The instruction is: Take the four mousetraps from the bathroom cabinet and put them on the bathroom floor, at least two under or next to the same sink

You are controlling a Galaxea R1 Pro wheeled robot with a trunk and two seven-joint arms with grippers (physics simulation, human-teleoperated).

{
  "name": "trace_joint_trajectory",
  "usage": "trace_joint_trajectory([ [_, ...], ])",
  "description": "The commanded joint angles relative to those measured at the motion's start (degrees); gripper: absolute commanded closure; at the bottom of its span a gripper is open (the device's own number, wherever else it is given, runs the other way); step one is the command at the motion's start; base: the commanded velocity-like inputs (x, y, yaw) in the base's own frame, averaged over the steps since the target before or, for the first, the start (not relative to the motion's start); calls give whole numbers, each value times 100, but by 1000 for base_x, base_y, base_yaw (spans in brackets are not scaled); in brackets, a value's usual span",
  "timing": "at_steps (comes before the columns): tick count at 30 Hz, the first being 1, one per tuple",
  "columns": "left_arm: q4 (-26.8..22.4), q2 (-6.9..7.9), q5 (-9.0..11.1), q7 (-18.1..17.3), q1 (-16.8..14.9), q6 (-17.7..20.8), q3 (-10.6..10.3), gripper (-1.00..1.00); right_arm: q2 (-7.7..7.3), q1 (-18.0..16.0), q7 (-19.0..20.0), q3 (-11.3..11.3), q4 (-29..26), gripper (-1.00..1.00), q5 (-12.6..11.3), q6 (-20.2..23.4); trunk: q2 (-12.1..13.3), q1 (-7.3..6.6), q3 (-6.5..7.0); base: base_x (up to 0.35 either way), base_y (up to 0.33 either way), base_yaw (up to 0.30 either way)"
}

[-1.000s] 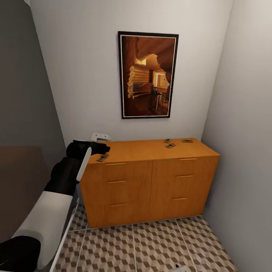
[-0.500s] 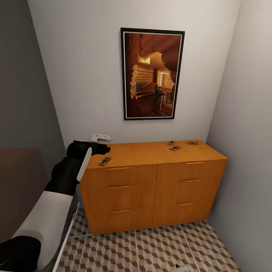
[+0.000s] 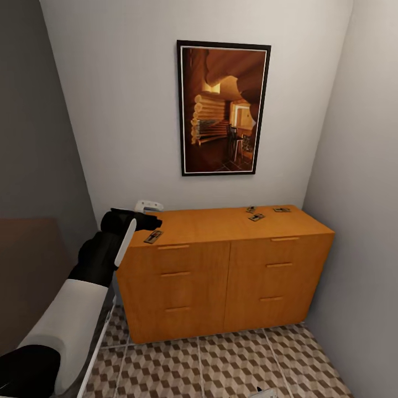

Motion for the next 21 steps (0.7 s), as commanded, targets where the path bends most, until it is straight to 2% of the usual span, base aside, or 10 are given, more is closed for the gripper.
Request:
trace_joint_trajectory([
  [1, 8, 0, -3, -3, -4, 23, -3, -100, 0, -4, -58, 24, 5, -100, 41, -7, -4, 0, -6, 1, 0, 0],
  [10, 48, 0, 1, -42, 3, 22, -8, -100, 0, -4, -58, 24, 5, -100, 41, -8, -4, 0, -6, 0, 0, 0],
  [21, -11, 39, -6, -653, 4, 22, 21, -100, 0, -5, -58, 24, 5, -100, 41, 0, -4, 0, -6, 0, 0, 0],
])
